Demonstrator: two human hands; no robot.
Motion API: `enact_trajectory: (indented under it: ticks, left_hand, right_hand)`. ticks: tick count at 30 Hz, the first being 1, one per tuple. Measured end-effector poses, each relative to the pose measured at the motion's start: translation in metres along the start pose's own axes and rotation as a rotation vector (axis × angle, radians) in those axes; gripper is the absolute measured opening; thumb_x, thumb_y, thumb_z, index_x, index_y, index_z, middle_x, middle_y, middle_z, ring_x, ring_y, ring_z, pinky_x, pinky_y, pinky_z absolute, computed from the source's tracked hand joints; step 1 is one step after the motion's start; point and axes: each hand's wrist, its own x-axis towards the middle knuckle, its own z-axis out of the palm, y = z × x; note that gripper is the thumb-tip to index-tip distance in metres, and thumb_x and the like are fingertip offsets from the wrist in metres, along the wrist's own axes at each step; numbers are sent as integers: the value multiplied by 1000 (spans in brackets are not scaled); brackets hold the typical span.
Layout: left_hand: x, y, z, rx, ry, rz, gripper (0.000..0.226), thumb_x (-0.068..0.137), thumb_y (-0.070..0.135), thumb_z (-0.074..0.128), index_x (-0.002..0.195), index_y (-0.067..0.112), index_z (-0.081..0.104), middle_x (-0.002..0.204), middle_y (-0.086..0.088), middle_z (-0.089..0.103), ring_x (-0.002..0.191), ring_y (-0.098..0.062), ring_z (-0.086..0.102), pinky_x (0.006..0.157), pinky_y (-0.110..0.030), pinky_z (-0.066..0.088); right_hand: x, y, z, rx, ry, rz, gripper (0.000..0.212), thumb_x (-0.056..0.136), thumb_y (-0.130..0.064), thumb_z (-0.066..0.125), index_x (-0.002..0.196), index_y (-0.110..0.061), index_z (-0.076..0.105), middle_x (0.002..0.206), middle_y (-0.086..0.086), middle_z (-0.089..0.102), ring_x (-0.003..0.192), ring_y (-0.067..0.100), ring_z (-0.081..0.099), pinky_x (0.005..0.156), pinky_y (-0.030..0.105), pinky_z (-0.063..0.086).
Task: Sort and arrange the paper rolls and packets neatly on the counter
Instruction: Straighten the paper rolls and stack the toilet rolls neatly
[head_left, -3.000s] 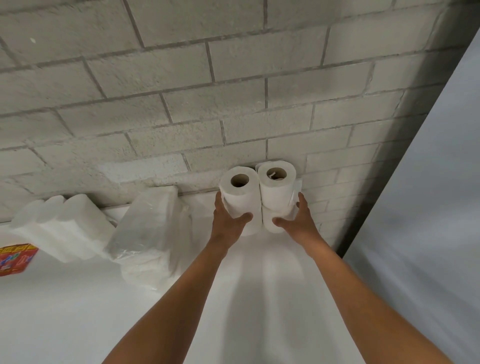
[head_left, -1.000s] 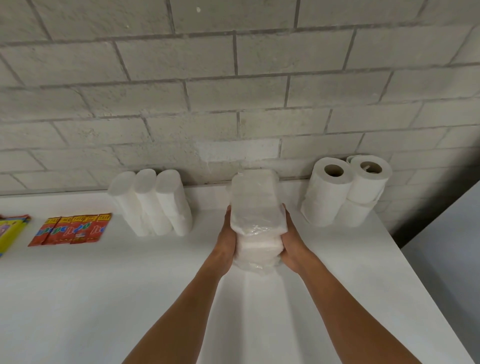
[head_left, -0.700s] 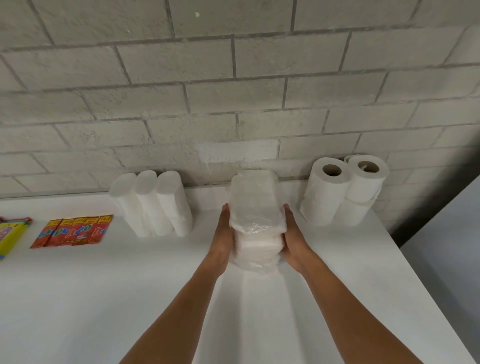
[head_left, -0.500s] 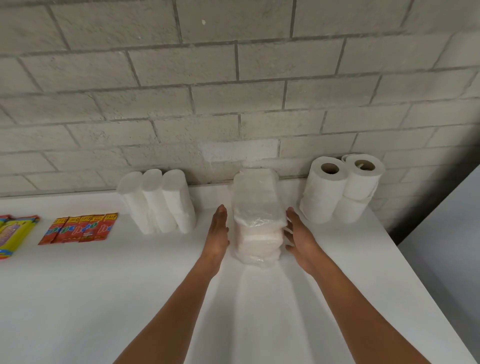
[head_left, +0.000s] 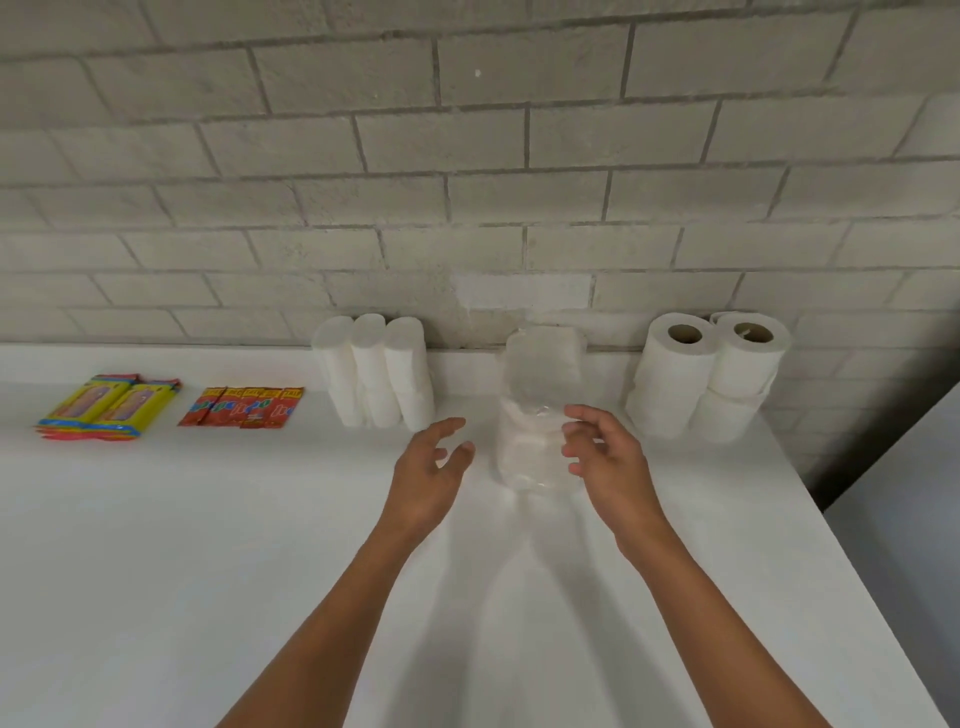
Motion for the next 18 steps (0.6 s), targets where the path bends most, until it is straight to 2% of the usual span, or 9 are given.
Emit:
enact_trajectory:
  ticks: [5, 10, 14, 18]
  left_hand:
    - [-2, -1, -33, 68, 105, -13, 26, 96, 34, 59, 121, 32, 65, 128, 9, 61, 114, -13, 59, 86, -20, 43]
    - [22, -21, -73, 91, 134, -131, 31, 94, 34, 62, 124, 26, 65, 127, 2, 63, 106, -12, 56, 95, -26, 42]
    - [52, -51, -109, 89, 116, -233, 47, 92, 35, 64, 136, 20, 56, 135, -3, 59, 112, -17, 55, 100, -32, 42]
    - [95, -70, -137, 35, 99, -305, 61, 91, 35, 64, 146, 19, 43, 147, -5, 49, 131, -25, 49, 103, -34, 39]
  right_hand:
    - [-10, -14, 40, -48, -212, 5, 21, 95, -33, 59, 113, -41, 64, 111, -8, 64, 102, 13, 65, 96, 38, 54]
    - [-2, -14, 83, -124, -314, 55, 39, 94, -32, 62, 131, -34, 53, 126, -6, 57, 108, 11, 61, 94, 31, 52]
    - [16, -9, 126, -145, -295, 104, 50, 95, -33, 62, 141, -30, 45, 133, -4, 51, 114, 13, 56, 82, 22, 43]
    - [44, -1, 169, -211, -218, 132, 61, 94, -33, 65, 148, -25, 38, 142, 1, 48, 119, 15, 53, 91, 26, 41]
